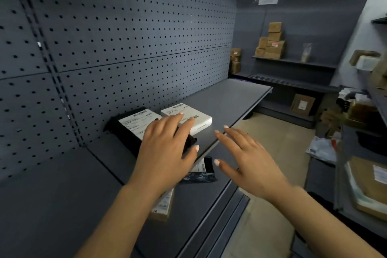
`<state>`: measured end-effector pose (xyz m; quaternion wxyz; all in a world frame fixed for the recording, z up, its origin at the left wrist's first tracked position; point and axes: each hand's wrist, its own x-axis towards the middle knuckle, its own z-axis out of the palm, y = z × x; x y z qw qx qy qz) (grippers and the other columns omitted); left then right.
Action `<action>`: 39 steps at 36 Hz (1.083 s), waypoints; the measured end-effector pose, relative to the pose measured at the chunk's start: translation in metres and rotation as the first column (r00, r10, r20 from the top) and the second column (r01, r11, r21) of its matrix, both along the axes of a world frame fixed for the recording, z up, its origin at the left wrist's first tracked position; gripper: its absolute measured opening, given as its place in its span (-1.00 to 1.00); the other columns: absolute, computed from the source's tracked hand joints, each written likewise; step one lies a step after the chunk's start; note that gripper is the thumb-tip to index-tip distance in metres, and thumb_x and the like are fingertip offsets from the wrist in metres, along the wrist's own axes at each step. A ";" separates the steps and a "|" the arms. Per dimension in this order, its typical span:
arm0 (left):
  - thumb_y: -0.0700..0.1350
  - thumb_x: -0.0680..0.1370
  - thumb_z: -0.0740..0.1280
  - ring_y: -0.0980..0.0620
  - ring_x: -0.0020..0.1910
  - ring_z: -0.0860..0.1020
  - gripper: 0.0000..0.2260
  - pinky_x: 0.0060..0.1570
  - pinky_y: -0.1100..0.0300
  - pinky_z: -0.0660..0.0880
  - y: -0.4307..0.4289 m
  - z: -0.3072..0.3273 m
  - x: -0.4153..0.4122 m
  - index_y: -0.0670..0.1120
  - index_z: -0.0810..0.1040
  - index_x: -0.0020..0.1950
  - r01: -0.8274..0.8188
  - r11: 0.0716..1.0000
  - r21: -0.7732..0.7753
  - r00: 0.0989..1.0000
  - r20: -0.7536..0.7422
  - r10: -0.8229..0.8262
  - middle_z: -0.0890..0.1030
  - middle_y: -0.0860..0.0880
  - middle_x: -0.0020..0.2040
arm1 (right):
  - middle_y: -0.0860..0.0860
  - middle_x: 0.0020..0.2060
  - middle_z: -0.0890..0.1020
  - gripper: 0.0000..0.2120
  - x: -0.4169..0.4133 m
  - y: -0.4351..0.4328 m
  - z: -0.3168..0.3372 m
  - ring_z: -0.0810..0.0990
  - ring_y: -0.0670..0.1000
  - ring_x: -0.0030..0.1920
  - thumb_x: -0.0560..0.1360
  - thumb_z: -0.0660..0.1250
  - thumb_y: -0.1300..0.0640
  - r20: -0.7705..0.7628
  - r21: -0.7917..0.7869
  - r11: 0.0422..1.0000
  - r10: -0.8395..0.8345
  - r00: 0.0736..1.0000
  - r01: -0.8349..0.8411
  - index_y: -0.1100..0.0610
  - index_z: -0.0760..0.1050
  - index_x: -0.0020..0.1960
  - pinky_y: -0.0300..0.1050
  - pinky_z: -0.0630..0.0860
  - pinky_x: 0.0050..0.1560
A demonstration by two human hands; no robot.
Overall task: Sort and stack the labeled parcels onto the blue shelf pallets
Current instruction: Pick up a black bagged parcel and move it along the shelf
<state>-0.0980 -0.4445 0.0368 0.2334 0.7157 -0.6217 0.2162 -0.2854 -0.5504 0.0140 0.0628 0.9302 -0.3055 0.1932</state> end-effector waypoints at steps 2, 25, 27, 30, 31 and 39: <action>0.16 0.48 0.14 -0.08 0.29 0.42 -0.50 0.29 -0.07 0.32 -0.009 -0.005 0.005 -0.01 0.37 0.37 -0.030 0.999 0.039 1.000 0.008 0.030 0.48 -0.04 0.31 | 0.09 0.41 0.37 -0.40 0.010 -0.017 -0.001 0.35 0.12 0.40 0.53 0.08 -0.24 0.003 0.001 1.000 0.025 1.000 -0.025 0.03 0.25 0.48 -0.04 0.16 0.32; 0.23 0.48 0.13 -0.07 0.22 0.48 -0.46 0.23 -0.04 0.39 -0.062 -0.010 0.019 -0.04 0.49 0.33 -0.563 0.821 0.095 0.825 0.012 0.565 0.54 -0.04 0.27 | 0.00 0.54 -0.03 -0.12 0.133 -0.174 -0.011 -0.11 0.12 0.52 0.34 -0.05 -0.53 -0.161 0.260 0.907 0.379 0.911 -0.331 -0.13 -0.10 0.54 0.30 0.05 0.43; 0.23 0.48 0.13 -0.08 0.22 0.48 -0.46 0.23 -0.05 0.40 -0.066 -0.012 0.014 -0.05 0.50 0.32 -0.590 0.801 0.105 0.806 0.016 0.592 0.54 -0.05 0.26 | 0.00 0.54 -0.03 -0.19 0.135 -0.177 -0.013 -0.10 0.11 0.52 0.41 0.03 -0.47 -0.149 0.274 0.889 0.416 0.897 -0.366 -0.14 -0.09 0.54 0.27 0.09 0.43; 0.24 0.49 0.13 -0.10 0.22 0.51 -0.46 0.22 -0.07 0.41 -0.071 -0.016 0.003 -0.05 0.51 0.32 -0.632 0.766 0.119 0.773 0.023 0.635 0.54 -0.06 0.26 | -0.02 0.54 -0.03 -0.25 0.136 -0.181 -0.015 -0.09 0.09 0.52 0.46 0.07 -0.40 -0.135 0.277 0.862 0.471 0.872 -0.423 -0.14 -0.07 0.53 0.21 0.13 0.43; 0.25 0.49 0.13 -0.10 0.22 0.51 -0.46 0.21 -0.07 0.41 -0.072 -0.018 -0.001 -0.05 0.51 0.31 -0.649 0.751 0.121 0.758 0.025 0.652 0.55 -0.05 0.26 | -0.02 0.54 -0.03 -0.27 0.137 -0.182 -0.015 -0.08 0.09 0.52 0.48 0.08 -0.37 -0.129 0.283 0.852 0.489 0.863 -0.440 -0.14 -0.06 0.53 0.20 0.14 0.43; 0.43 0.43 0.01 -0.08 0.37 0.39 -0.29 0.35 -0.12 0.28 -0.082 -0.023 -0.011 0.01 0.44 0.39 -0.717 0.659 0.227 0.665 -0.063 0.745 0.45 -0.04 0.38 | -0.06 0.53 0.08 -0.35 0.131 -0.193 -0.013 0.08 0.01 0.49 0.48 0.13 -0.27 -0.052 0.258 0.802 0.568 0.822 -0.538 -0.15 0.08 0.52 0.19 0.25 0.33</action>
